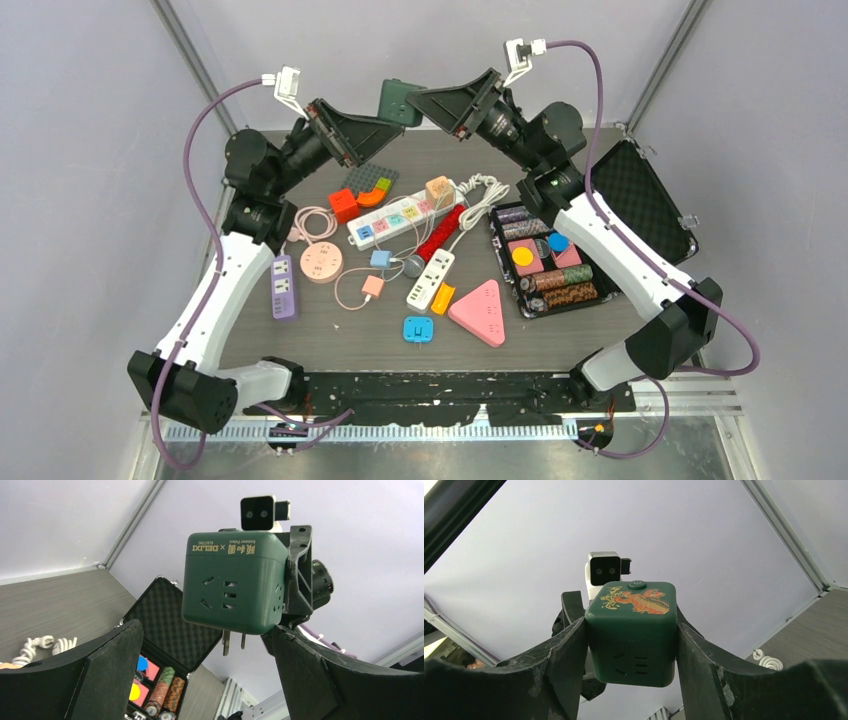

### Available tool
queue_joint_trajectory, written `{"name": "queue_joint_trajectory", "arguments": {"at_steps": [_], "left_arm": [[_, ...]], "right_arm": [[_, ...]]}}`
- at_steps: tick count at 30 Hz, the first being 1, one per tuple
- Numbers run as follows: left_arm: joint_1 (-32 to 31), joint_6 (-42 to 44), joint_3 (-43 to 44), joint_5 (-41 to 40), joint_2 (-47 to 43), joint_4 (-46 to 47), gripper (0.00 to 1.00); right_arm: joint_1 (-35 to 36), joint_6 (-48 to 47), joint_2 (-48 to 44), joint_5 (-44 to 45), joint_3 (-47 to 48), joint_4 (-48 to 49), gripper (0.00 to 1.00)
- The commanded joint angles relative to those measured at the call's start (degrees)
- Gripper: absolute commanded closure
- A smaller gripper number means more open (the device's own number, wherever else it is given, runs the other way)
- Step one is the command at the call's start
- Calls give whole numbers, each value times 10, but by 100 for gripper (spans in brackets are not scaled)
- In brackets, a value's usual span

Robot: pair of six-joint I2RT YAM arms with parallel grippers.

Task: Insert the plug
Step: Pick up the plug from the center of the board.

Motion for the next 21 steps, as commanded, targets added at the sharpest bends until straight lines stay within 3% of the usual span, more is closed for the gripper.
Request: {"name": "queue_joint_trajectory", "arguments": {"at_steps": [1,4,9,21], "left_arm": [[-1,-71,18,-22,0,72,2],[-2,-110,11,-12,6,132,2],[-3,-111,15,-10,6,137,4],[-10,-124,18,2,17,137,37]], "right_arm": [[-1,29,-1,-20,25,71,84],[-1,29,-2,-22,21,76,84],[-1,30,1,-26,22,82,84],[-1,43,5,-45,23,94,81]]}}
